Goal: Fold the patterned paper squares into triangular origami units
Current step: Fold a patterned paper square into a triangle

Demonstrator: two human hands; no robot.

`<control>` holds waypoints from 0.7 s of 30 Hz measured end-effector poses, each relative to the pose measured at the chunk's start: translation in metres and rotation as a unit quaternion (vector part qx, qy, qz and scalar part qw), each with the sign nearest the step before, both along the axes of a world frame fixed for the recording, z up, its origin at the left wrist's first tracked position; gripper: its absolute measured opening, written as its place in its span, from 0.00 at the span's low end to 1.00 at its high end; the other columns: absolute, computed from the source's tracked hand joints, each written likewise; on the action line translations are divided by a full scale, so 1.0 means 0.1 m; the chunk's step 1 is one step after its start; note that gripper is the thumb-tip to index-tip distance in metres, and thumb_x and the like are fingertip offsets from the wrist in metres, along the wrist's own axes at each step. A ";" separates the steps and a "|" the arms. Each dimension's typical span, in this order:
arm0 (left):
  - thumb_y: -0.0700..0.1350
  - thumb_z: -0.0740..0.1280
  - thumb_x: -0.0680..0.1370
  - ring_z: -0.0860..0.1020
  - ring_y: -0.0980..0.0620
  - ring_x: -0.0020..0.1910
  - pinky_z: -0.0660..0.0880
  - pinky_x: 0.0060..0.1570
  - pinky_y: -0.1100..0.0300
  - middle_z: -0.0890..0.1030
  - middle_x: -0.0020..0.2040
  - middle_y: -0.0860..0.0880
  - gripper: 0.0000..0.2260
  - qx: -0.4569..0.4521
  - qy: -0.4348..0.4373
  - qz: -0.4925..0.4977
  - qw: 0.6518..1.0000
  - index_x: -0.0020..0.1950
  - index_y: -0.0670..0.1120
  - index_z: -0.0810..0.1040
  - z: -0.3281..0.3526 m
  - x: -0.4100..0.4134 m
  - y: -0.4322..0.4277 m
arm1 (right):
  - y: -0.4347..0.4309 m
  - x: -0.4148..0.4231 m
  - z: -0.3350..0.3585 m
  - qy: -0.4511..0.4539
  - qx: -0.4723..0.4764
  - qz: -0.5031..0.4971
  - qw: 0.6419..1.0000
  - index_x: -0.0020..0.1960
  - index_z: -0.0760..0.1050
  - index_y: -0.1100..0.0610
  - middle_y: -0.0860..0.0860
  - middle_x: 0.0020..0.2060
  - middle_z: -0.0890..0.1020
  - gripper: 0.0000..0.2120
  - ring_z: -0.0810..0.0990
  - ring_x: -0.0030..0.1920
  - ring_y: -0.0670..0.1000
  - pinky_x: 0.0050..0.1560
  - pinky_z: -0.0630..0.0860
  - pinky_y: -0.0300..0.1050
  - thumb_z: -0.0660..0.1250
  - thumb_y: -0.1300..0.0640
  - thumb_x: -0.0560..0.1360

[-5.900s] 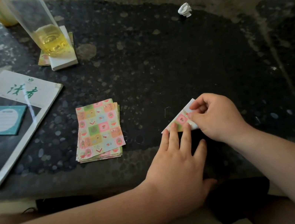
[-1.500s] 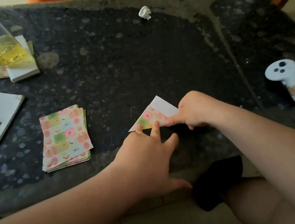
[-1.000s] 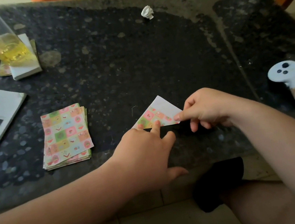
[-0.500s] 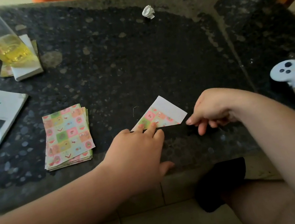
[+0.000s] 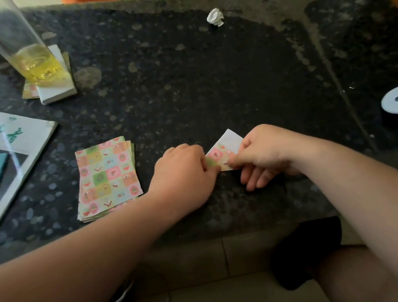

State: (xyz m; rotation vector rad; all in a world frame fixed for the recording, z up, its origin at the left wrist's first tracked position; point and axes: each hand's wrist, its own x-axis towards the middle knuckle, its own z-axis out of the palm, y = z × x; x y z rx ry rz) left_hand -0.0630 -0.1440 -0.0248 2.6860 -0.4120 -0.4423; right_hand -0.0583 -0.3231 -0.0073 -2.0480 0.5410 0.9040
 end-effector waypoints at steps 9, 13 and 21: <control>0.60 0.74 0.73 0.77 0.51 0.43 0.74 0.40 0.55 0.79 0.42 0.53 0.15 0.052 0.103 0.028 0.993 0.40 0.53 0.73 0.08 0.31 0.04 | 0.07 0.07 0.06 0.020 -0.063 0.045 0.997 0.52 0.80 0.62 0.56 0.33 0.87 0.16 0.86 0.32 0.52 0.31 0.80 0.41 0.76 0.49 0.76; 0.59 0.77 0.71 0.77 0.52 0.41 0.72 0.37 0.57 0.79 0.40 0.52 0.15 0.048 0.133 0.047 0.989 0.39 0.52 0.76 0.12 0.39 0.19 | -0.02 0.11 0.06 0.046 -0.076 0.045 0.995 0.51 0.80 0.62 0.56 0.35 0.87 0.14 0.86 0.34 0.52 0.33 0.80 0.41 0.76 0.51 0.76; 0.56 0.78 0.72 0.74 0.54 0.39 0.67 0.32 0.58 0.77 0.42 0.52 0.15 0.036 0.114 0.045 0.992 0.43 0.52 0.74 0.19 0.38 0.33 | -0.42 0.02 0.16 0.016 -0.142 0.048 0.989 0.47 0.80 0.59 0.55 0.34 0.87 0.11 0.84 0.31 0.51 0.29 0.78 0.41 0.77 0.52 0.75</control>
